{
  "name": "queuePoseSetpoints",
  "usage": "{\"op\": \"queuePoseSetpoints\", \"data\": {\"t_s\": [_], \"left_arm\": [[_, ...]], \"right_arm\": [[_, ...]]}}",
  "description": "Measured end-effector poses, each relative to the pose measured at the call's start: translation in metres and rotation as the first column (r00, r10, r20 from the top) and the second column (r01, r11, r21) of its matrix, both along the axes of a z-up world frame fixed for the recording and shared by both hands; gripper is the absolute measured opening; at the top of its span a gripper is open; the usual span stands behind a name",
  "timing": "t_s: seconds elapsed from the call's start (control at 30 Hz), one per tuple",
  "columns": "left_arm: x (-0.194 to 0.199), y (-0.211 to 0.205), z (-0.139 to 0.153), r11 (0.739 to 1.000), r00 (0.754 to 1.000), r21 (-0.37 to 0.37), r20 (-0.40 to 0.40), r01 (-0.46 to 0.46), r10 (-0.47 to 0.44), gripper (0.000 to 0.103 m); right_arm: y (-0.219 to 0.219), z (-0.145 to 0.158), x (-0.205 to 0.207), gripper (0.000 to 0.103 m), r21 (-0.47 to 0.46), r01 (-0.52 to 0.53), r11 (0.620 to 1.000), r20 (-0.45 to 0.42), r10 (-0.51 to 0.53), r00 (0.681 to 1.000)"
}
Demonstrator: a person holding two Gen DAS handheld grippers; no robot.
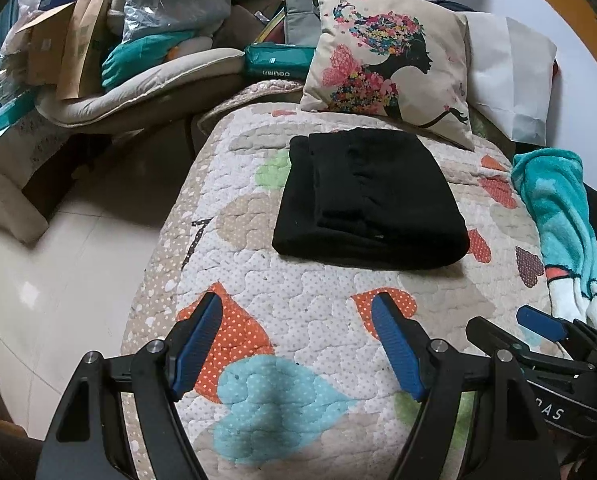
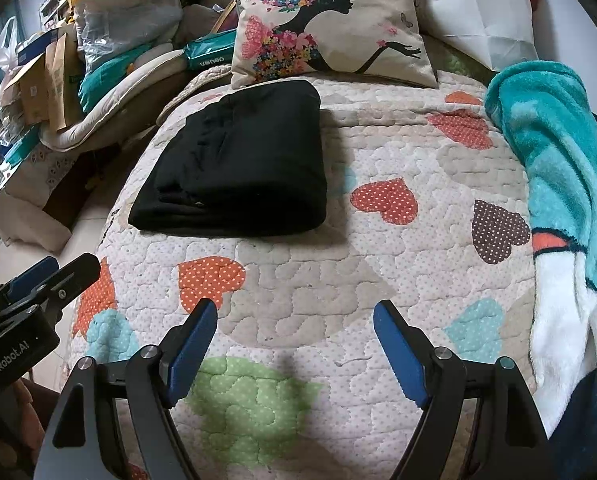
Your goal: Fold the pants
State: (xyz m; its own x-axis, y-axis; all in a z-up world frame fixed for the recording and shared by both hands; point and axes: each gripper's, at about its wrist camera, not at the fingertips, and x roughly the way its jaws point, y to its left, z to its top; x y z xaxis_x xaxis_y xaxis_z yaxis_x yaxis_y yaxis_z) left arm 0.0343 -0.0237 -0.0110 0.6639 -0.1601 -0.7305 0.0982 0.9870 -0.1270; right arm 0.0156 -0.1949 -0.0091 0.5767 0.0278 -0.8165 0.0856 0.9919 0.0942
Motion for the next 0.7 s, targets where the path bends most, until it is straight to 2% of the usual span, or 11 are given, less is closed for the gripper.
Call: {"op": "queuePoseSetpoints", "data": {"t_s": [0.7], "left_arm": [[-0.0007,-0.0022,-0.0009,1.0,1.0,0.004,-0.003,0.008,-0.008,0.076]], "right_arm": [[0.0016,-0.0013,0.0003,0.087,-0.006,-0.003,1.0,-0.001,0.003,1.0]]}}
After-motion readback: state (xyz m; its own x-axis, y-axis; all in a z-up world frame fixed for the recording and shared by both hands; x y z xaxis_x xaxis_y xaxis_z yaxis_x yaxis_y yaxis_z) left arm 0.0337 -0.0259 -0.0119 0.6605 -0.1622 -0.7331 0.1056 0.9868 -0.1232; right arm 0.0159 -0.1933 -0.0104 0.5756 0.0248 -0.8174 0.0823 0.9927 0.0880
